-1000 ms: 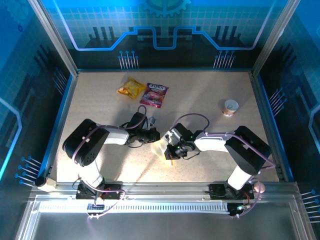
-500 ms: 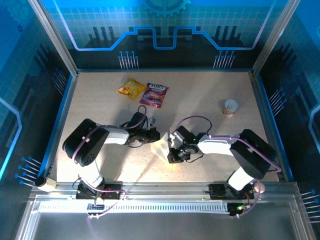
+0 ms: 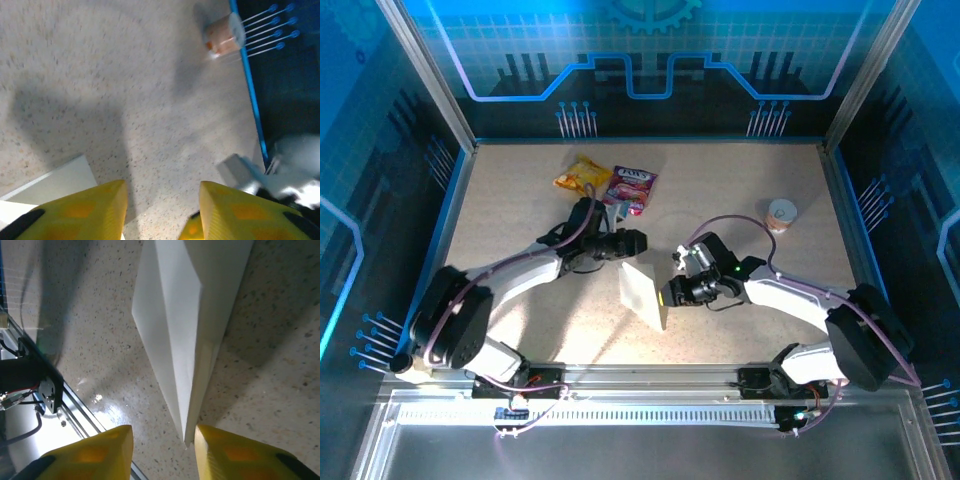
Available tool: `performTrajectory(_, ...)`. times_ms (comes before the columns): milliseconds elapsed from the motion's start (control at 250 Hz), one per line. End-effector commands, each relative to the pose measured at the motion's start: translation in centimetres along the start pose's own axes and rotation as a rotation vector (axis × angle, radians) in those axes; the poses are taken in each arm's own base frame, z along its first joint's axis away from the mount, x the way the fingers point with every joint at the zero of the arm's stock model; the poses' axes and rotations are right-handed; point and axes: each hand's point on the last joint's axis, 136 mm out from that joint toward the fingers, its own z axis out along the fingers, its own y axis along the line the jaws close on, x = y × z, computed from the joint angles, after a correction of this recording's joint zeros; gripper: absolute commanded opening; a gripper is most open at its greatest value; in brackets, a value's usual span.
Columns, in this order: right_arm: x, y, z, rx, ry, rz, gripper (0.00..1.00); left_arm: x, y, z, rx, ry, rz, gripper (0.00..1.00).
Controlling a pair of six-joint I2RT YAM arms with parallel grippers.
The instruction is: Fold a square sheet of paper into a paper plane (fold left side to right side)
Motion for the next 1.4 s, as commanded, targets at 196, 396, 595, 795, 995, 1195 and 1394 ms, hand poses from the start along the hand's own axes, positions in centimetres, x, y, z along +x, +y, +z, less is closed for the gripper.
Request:
performTrajectory(196, -1.3, -0.6, 2.2, -0.04, 0.007, -0.073, 0.48, 2.6, 4.3, -6.0, -0.14, -0.086, -0.05, 0.56)
performTrajectory(396, -2.4, -0.3, 3.9, -0.092, 0.025, -0.076, 0.42, 4.9, 6.0, -7.9, -0.153, -0.11, -0.098, 0.61)
performTrajectory(595, -2.9, -0.1, 4.9, -0.123, 0.03, -0.068, 0.34, 5.9, 6.7, -8.9, -0.152, -0.133, -0.129, 0.64)
performTrajectory(795, -3.2, 0.1, 4.9, -0.133, 0.021, -0.069, 0.16, 5.1, 6.3, -9.7, -0.103, -0.171, -0.167, 0.69)
performTrajectory(995, -4.5, 2.0, 1.1, -0.144, -0.079, -0.139, 0.0, 3.1, 2.4, -10.8, 0.092, -0.218, -0.144, 0.72)
performTrajectory(1195, -5.3, 6.1, -5.0, -0.265, -0.235, -0.253, 0.0, 1.3, -3.1, -13.0, 0.317, -0.273, -0.034, 0.71)
performTrajectory(1394, -4.9, 11.0, -9.8, -0.433, -0.327, -0.375, 0.0, 0.7, -7.2, -14.5, 0.469, -0.251, 0.052, 0.68)
